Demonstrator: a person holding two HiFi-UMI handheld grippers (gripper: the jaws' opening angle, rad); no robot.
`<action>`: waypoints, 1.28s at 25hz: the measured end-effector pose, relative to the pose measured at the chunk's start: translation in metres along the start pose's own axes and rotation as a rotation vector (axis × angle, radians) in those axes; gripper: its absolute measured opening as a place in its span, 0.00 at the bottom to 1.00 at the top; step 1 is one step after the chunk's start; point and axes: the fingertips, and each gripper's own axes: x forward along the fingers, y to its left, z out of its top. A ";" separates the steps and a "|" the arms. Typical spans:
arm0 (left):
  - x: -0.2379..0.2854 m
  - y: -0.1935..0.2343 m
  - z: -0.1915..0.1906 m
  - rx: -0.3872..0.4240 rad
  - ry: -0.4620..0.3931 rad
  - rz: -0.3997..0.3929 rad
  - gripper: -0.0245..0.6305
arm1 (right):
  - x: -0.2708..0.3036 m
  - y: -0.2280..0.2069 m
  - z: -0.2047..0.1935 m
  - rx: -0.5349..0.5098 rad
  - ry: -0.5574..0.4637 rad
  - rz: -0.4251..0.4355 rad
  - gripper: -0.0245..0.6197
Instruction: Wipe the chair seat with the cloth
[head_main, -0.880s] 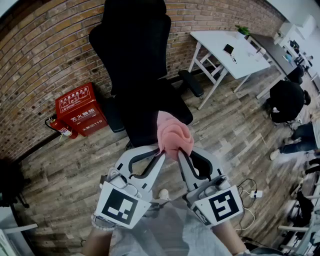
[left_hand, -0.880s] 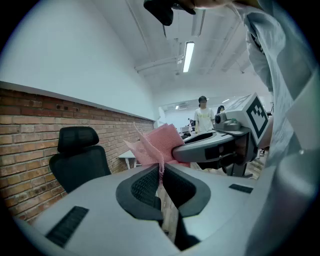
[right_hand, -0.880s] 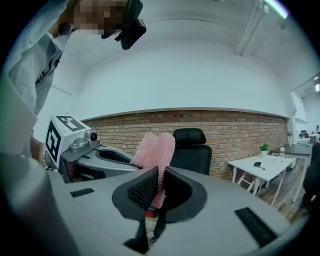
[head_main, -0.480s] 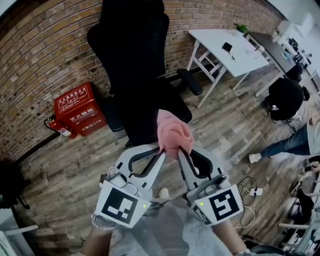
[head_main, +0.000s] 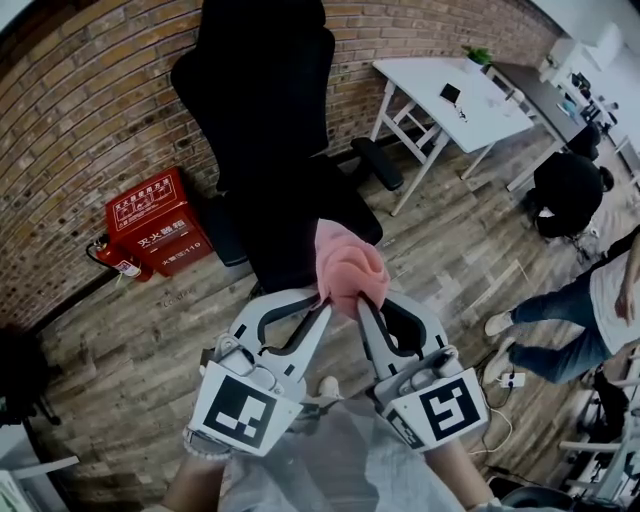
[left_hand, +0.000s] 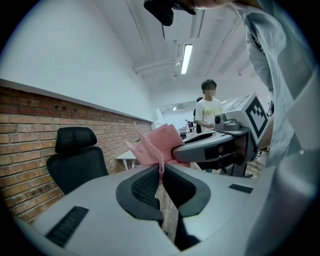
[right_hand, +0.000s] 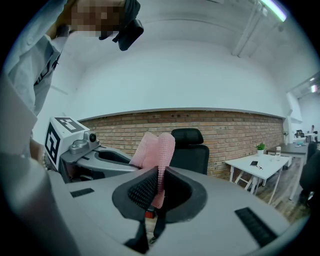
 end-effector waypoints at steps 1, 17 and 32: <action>-0.001 0.001 0.000 0.001 -0.001 -0.003 0.09 | 0.000 0.001 0.001 -0.001 0.000 -0.003 0.12; -0.018 0.011 -0.004 0.030 -0.036 -0.066 0.09 | 0.008 0.019 0.003 -0.020 -0.018 -0.082 0.12; 0.015 0.031 0.001 0.051 -0.034 -0.056 0.09 | 0.029 -0.014 0.007 -0.020 -0.041 -0.075 0.12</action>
